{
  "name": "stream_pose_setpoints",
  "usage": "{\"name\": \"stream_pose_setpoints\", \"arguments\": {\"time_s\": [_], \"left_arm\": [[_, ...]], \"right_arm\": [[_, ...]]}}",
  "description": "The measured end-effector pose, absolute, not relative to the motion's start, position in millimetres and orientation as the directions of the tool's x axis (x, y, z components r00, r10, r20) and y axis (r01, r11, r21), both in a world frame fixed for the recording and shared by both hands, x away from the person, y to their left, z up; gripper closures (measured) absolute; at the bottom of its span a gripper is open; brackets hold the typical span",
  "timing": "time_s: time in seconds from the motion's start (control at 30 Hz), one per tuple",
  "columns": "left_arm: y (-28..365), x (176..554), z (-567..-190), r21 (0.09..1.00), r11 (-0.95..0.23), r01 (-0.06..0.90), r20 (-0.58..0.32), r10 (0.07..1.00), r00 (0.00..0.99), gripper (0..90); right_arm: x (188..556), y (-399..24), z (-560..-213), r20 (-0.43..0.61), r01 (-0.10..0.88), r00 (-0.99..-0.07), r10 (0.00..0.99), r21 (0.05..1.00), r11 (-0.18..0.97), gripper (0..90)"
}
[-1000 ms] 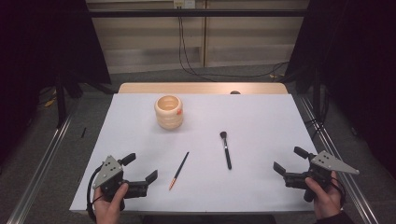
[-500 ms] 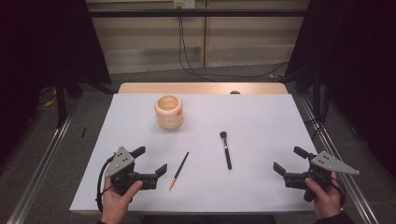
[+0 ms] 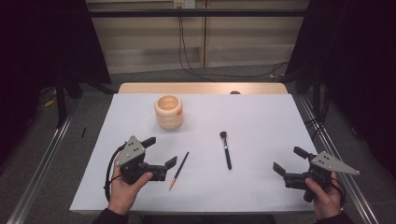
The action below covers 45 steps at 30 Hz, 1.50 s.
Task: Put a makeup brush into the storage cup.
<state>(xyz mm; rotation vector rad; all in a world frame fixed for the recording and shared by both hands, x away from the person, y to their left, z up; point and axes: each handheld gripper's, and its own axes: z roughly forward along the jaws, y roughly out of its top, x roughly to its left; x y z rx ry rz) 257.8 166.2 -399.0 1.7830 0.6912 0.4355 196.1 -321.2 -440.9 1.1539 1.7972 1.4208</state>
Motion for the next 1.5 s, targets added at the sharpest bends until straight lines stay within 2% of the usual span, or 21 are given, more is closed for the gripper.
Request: {"name": "stream_pose_setpoints", "arguments": {"time_s": [0.33, 0.47, 0.6, 0.9, 1.27, 1.4, 1.5], "left_arm": [[158.4, 271.2, -397.8, 0.91, -0.31, 0.275, -0.014, 0.641, 0.768, 4.2], [154.2, 277.0, -397.2, 0.881, -0.351, 0.318, -0.022, 0.639, 0.769, 4.1], [152.8, 286.2, -400.7, 0.858, -0.348, 0.379, -0.08, 0.638, 0.766, 5.6], [146.8, 293.1, -398.8, 0.825, -0.4, 0.399, -0.058, 0.642, 0.765, 5.5], [136.4, 293.0, -407.6, 0.733, -0.522, 0.437, -0.041, 0.607, 0.794, 3.9], [133.4, 293.1, -409.4, 0.723, -0.525, 0.45, -0.05, 0.609, 0.792, 3.7], [131.2, 294.4, -411.7, 0.68, -0.552, 0.483, -0.084, 0.595, 0.799, 5.2]], "right_arm": [[196.7, -321.5, -441.3, 0.084, 0.284, -0.467, 0.88, 0.957, 0.06, 0.0], [196.8, -321.9, -441.3, 0.084, 0.283, -0.47, 0.879, 0.957, 0.06, 0.0], [196.9, -321.9, -441.3, 0.083, 0.283, -0.471, 0.878, 0.957, 0.062, 0.0], [195.6, -322.4, -441.2, 0.086, 0.287, -0.468, 0.88, 0.956, 0.059, 0.0], [195.9, -322.3, -441.2, 0.093, 0.292, -0.47, 0.878, 0.955, 0.055, 0.0], [195.9, -322.2, -441.2, 0.089, 0.288, -0.471, 0.878, 0.956, 0.057, 0.0], [195.8, -322.5, -441.1, 0.086, 0.289, -0.472, 0.878, 0.955, 0.061, 0.0]]}}
